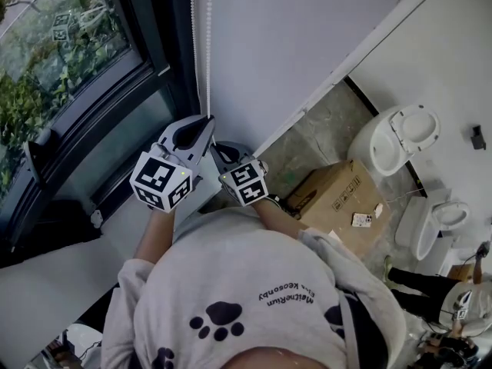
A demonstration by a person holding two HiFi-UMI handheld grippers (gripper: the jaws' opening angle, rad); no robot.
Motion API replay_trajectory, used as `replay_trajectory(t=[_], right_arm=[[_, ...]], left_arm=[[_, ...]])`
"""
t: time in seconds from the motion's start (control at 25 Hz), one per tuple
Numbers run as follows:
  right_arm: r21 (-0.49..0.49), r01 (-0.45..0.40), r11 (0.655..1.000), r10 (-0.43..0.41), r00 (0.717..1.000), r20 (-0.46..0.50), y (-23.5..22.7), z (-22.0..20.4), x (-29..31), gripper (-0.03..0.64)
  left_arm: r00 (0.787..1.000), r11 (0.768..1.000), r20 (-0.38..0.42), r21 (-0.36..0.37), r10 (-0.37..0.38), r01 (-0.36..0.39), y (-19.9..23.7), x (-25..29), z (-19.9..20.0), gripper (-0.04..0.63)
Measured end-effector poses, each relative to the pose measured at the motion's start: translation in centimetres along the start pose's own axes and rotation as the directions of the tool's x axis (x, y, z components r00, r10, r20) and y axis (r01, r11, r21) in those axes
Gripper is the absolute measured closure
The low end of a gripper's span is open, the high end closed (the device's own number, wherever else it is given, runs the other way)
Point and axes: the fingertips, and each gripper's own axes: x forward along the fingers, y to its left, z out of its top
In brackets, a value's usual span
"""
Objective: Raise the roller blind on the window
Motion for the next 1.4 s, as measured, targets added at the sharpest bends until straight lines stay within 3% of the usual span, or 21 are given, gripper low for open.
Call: replay_trajectory(t=[0.36, 0.52, 0.6, 0.92, 1.2, 1.4], right_arm=[[-0.003, 0.003, 1.0, -0.004, 0.998, -0.07, -0.3, -2.7, 0.7, 0.601], [-0.006, -0.002, 1.0, 0.002, 0.998, -0.069, 0.0, -1.9, 0.1, 0.586], [0.018, -0.016, 1.0, 0.016, 0.999, -0.037, 0.3, -0.3, -0.8, 0.508], [0.038, 0.017, 0.999, -0.023, 0.989, 0.145, 0.2, 7.5, -6.6, 0.506], [-0.014, 0.051, 0.999, -0.043, 0.941, 0.335, 0.9, 15.6, -10.3, 0.506], [-0.066, 0.063, 0.996, -0.03, 0.91, 0.414, 1.6, 20.2, -11.7, 0.508]], left_arm=[[0.999, 0.999, -0.042, -0.033, 0.012, -0.014, 0.7, 0.3, -2.8, 0.588], [0.999, 0.999, -0.04, -0.033, 0.009, -0.01, 0.6, 0.3, -2.8, 0.588], [0.999, 0.999, -0.036, -0.036, 0.009, -0.01, 0.7, 0.2, -2.8, 0.588], [1.0, 0.999, -0.028, -0.039, 0.014, -0.015, 0.9, 0.2, -2.7, 0.588], [1.0, 0.999, -0.02, -0.034, 0.013, -0.014, 0.8, 0.3, -2.7, 0.588], [1.0, 0.999, -0.017, -0.033, 0.01, -0.011, 0.5, 0.4, -2.7, 0.588]])
